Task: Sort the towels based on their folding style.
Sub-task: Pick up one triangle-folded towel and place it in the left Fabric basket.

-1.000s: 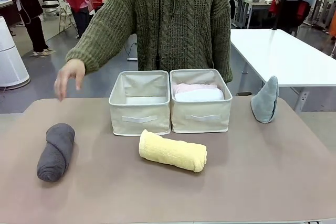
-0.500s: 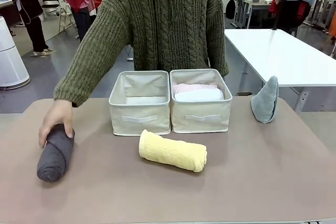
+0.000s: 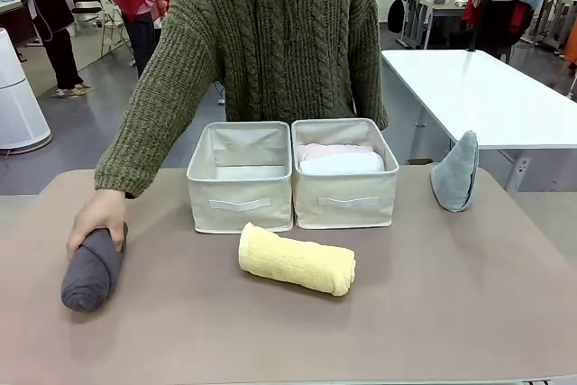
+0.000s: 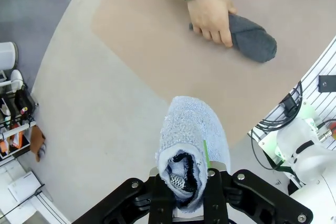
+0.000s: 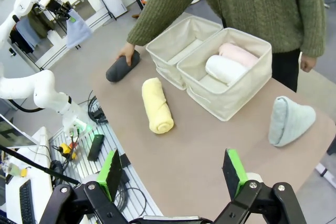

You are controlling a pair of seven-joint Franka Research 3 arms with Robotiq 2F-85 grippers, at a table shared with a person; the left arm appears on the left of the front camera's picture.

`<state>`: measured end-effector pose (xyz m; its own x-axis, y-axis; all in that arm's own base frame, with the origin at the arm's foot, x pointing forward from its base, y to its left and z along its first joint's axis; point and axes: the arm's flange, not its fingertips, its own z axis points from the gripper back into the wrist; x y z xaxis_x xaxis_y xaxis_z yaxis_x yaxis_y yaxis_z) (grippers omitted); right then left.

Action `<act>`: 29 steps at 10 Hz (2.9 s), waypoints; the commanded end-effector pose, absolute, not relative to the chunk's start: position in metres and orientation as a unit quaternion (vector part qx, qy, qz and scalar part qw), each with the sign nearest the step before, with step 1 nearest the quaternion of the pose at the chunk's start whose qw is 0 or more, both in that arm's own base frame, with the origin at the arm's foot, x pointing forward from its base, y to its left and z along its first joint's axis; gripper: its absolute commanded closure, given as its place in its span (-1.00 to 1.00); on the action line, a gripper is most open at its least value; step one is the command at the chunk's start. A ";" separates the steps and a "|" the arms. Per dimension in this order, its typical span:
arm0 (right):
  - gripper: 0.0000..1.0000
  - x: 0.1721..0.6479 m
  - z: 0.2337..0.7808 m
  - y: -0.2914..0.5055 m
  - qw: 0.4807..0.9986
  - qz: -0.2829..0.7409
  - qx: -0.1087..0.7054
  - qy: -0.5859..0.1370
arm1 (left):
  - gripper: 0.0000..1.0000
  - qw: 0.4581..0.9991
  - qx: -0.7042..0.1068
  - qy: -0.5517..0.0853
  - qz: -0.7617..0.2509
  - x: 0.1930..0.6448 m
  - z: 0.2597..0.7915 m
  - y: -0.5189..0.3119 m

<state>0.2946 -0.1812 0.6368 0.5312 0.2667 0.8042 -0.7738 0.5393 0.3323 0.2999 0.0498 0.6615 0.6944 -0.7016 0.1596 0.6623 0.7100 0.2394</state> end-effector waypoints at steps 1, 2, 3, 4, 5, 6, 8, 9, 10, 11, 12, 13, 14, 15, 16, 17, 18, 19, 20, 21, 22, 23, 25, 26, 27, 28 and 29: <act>-1.00 0.295 0.637 -0.181 0.790 0.331 0.360 -0.370 | 0.66 0.927 0.076 -0.133 -0.343 0.311 0.660 0.045; -1.00 0.295 0.637 -0.181 0.790 0.331 0.360 -0.370 | 0.66 0.917 0.082 -0.120 -0.372 0.300 0.661 0.050; -1.00 0.295 0.637 -0.181 0.790 0.331 0.360 -0.370 | 0.66 0.917 0.082 -0.120 -0.372 0.300 0.661 0.050; -1.00 0.295 0.637 -0.181 0.790 0.331 0.360 -0.370 | 0.66 0.917 0.082 -0.120 -0.372 0.300 0.661 0.050; -1.00 0.295 0.637 -0.181 0.790 0.331 0.360 -0.370 | 0.66 0.917 0.082 -0.120 -0.372 0.300 0.661 0.050; -1.00 0.295 0.637 -0.181 0.790 0.331 0.360 -0.370 | 0.66 0.917 0.082 -0.120 -0.372 0.300 0.661 0.050; -1.00 0.295 0.637 -0.181 0.790 0.331 0.360 -0.370 | 0.66 0.917 0.082 -0.120 -0.372 0.300 0.661 0.050; -1.00 0.295 0.637 -0.181 0.790 0.331 0.360 -0.370 | 0.66 0.917 0.082 -0.120 -0.372 0.300 0.661 0.050; -1.00 0.295 0.637 -0.181 0.790 0.331 0.360 -0.370 | 0.66 0.920 0.080 -0.121 -0.365 0.303 0.660 0.048; -1.00 0.295 0.637 -0.181 0.790 0.331 0.360 -0.370 | 0.66 0.894 0.082 -0.163 -0.409 0.327 0.679 0.012; -1.00 0.295 0.637 -0.181 0.790 0.331 0.360 -0.370 | 0.66 0.873 0.092 -0.189 -0.441 0.344 0.700 -0.026; -1.00 0.295 0.637 -0.181 0.790 0.331 0.360 -0.370 | 0.66 0.848 0.103 -0.207 -0.476 0.358 0.722 -0.065; -1.00 0.295 0.637 -0.181 0.790 0.331 0.360 -0.370 | 0.66 0.833 0.097 -0.204 -0.505 0.374 0.733 -0.103; -1.00 0.295 0.637 -0.181 0.790 0.331 0.360 -0.370 | 0.66 0.819 0.085 -0.193 -0.534 0.395 0.732 -0.142; -1.00 0.295 0.637 -0.181 0.790 0.331 0.360 -0.370 | 0.66 0.808 0.067 -0.187 -0.555 0.411 0.724 -0.172; -1.00 0.295 0.637 -0.181 0.790 0.331 0.360 -0.370 | 0.66 0.801 0.028 -0.187 -0.568 0.423 0.715 -0.195; -1.00 0.295 0.637 -0.181 0.790 0.331 0.360 -0.370 | 0.66 0.800 0.024 -0.180 -0.572 0.432 0.703 -0.210; -1.00 0.295 0.637 -0.181 0.790 0.331 0.360 -0.370 | 0.66 0.799 0.011 -0.176 -0.575 0.438 0.694 -0.215; -1.00 0.295 0.637 -0.181 0.790 0.331 0.360 -0.370 | 0.66 0.802 0.007 -0.174 -0.571 0.437 0.689 -0.212; -1.00 0.295 0.637 -0.181 0.790 0.331 0.360 -0.370 | 0.66 0.803 0.023 -0.174 -0.569 0.437 0.685 -0.225; -1.00 0.295 0.637 -0.181 0.790 0.331 0.360 -0.370 | 0.66 0.803 0.023 -0.174 -0.569 0.437 0.685 -0.225; -1.00 0.295 0.637 -0.181 0.790 0.331 0.360 -0.370 | 0.66 0.803 0.023 -0.174 -0.569 0.437 0.685 -0.225; -1.00 0.295 0.637 -0.181 0.790 0.331 0.360 -0.370 | 0.66 0.803 0.023 -0.174 -0.569 0.437 0.685 -0.225; -1.00 0.295 0.637 -0.181 0.790 0.331 0.360 -0.370 | 0.66 0.803 0.023 -0.174 -0.569 0.437 0.685 -0.225; -1.00 0.295 0.637 -0.181 0.790 0.331 0.360 -0.370 | 0.66 0.804 0.020 -0.170 -0.570 0.439 0.681 -0.228; -1.00 0.295 0.637 -0.181 0.790 0.331 0.360 -0.370 | 0.66 0.765 0.007 -0.181 -0.618 0.449 0.687 -0.243; -1.00 0.295 0.637 -0.181 0.790 0.331 0.360 -0.370 | 0.66 0.744 -0.003 -0.182 -0.643 0.468 0.690 -0.261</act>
